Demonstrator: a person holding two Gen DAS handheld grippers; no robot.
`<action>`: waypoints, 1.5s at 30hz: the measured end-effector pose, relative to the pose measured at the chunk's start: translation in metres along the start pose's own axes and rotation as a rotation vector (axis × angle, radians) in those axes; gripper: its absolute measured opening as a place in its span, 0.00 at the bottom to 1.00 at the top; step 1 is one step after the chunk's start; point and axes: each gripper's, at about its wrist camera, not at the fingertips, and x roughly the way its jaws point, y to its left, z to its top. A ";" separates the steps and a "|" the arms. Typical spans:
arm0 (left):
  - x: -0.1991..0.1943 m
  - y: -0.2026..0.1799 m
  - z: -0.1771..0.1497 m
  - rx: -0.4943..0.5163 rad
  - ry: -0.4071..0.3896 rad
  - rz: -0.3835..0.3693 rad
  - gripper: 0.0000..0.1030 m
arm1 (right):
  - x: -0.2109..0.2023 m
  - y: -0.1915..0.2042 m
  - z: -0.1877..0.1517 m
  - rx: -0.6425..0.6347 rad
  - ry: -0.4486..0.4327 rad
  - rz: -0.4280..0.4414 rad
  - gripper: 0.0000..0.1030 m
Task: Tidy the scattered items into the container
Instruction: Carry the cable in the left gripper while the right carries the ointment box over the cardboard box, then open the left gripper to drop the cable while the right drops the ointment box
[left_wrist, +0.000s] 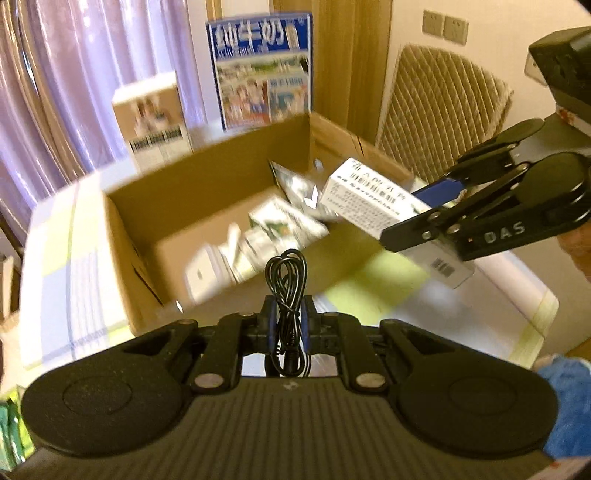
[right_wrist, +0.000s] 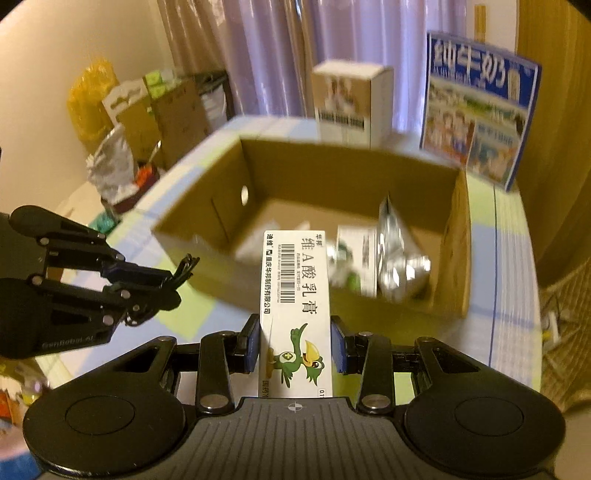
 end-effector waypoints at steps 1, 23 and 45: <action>-0.003 0.003 0.006 -0.001 -0.010 0.006 0.10 | -0.002 0.002 0.007 -0.002 -0.014 -0.002 0.34; 0.076 0.092 0.035 -0.178 0.004 0.070 0.09 | 0.081 -0.030 0.081 0.074 -0.040 -0.054 0.34; 0.062 0.085 0.015 -0.199 -0.026 0.104 0.67 | 0.073 -0.036 0.068 0.153 -0.082 -0.074 0.86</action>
